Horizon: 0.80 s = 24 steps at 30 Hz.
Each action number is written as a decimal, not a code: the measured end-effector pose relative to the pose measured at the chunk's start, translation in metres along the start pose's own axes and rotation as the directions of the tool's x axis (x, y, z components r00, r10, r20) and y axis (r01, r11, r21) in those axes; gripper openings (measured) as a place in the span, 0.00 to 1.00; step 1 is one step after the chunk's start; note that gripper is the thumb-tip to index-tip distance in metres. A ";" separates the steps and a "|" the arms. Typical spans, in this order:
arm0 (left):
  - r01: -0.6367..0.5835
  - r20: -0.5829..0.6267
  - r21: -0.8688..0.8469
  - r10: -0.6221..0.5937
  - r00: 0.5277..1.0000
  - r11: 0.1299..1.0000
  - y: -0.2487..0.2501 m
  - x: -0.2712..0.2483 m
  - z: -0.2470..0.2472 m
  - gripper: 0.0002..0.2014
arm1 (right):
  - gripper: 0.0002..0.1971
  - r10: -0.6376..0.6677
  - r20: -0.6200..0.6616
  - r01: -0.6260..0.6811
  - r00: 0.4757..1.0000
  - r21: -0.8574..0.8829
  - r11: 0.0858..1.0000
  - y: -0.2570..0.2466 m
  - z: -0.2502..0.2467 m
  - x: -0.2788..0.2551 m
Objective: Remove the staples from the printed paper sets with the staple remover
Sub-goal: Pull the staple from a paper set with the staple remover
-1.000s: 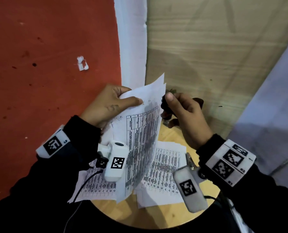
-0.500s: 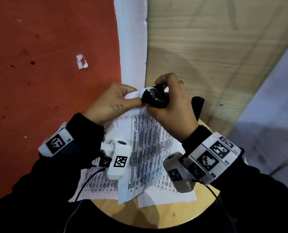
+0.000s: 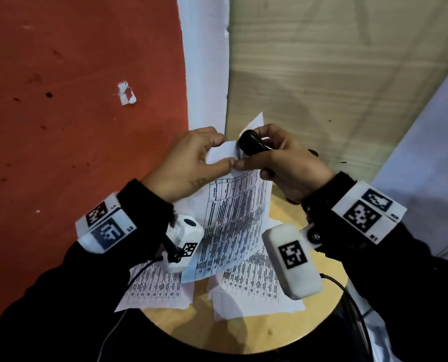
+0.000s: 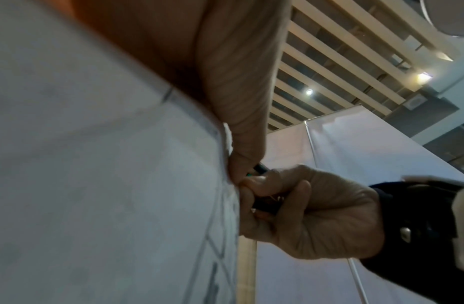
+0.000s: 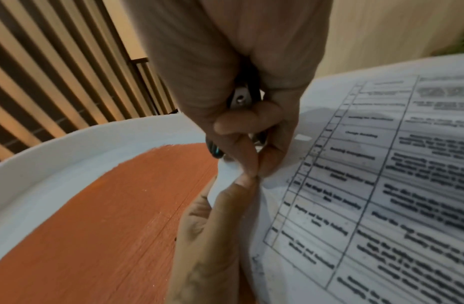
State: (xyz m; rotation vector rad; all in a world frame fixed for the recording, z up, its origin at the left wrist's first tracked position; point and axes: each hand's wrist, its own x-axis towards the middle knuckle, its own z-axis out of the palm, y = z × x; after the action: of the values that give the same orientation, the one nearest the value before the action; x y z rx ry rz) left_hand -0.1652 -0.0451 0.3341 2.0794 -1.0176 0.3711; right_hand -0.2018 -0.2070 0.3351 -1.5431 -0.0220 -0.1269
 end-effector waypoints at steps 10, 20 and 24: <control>-0.030 0.017 0.310 0.026 1.000 0.950 0.006 0.002 0.007 0.13 | 0.21 -0.048 -0.059 0.047 0.997 -0.031 0.998 0.003 0.002 -0.003; 0.048 -0.089 0.232 -0.028 0.996 0.971 -0.012 0.008 -0.001 0.13 | 0.18 -0.615 -0.237 0.409 0.752 -0.565 0.717 0.038 -0.016 0.005; 0.040 -0.096 0.259 -0.015 0.995 0.965 -0.020 0.005 -0.010 0.12 | 0.16 -0.473 -0.304 0.155 0.827 -0.686 0.711 0.061 -0.040 0.009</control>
State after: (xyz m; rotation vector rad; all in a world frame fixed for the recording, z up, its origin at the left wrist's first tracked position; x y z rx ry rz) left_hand -0.1455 -0.0326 0.3331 2.2834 -0.9237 0.6101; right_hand -0.1896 -0.2461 0.2738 -2.1507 0.1438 -0.8727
